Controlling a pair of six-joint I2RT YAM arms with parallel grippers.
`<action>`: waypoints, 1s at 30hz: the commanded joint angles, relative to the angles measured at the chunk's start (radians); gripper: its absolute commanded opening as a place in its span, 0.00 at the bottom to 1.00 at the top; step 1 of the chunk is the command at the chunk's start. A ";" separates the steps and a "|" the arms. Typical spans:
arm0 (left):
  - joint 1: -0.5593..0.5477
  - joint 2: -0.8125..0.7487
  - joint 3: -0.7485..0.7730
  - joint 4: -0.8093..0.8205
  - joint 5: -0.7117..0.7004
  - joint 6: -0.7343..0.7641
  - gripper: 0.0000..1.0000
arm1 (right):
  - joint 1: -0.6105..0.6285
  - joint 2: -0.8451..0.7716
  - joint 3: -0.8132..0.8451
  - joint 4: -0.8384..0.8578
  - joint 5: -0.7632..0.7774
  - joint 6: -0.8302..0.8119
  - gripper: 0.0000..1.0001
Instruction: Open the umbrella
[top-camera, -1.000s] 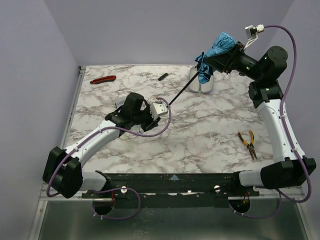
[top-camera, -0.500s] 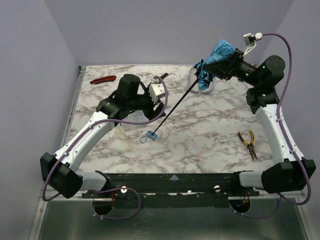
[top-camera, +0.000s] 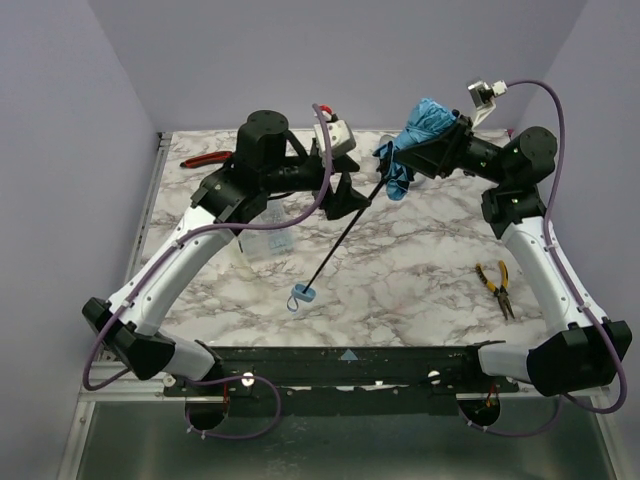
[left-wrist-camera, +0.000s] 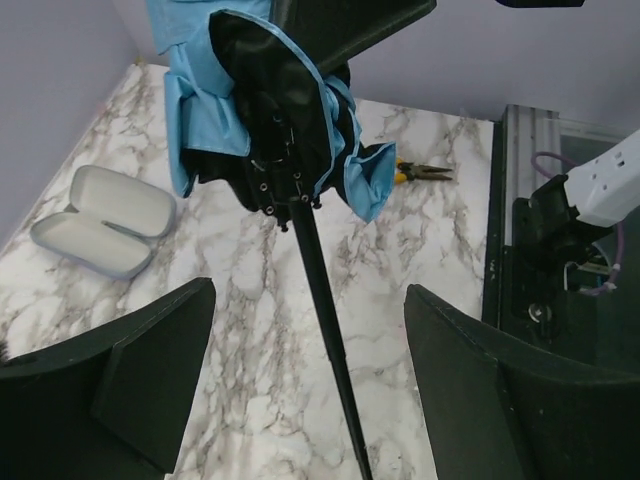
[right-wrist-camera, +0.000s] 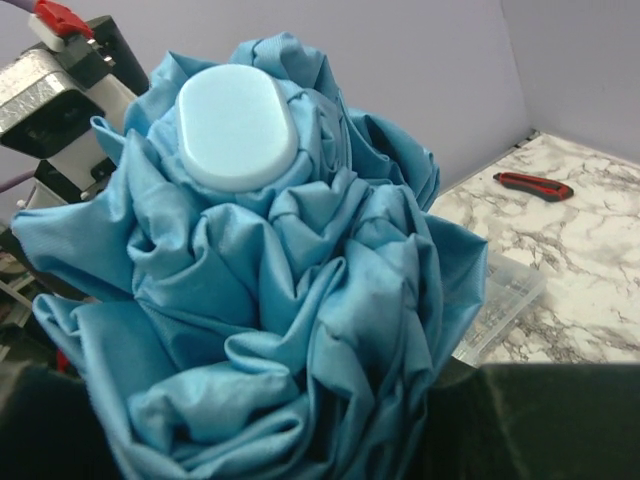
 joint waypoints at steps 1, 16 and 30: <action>-0.035 0.063 0.043 0.035 0.049 -0.099 0.79 | 0.020 -0.020 -0.006 0.122 0.012 0.003 0.00; -0.051 0.133 0.101 0.062 -0.026 -0.109 0.00 | 0.040 -0.040 -0.019 0.147 0.029 0.004 0.21; 0.031 0.017 0.155 -0.071 -0.280 0.439 0.00 | 0.008 -0.100 0.209 -0.278 0.079 -0.234 1.00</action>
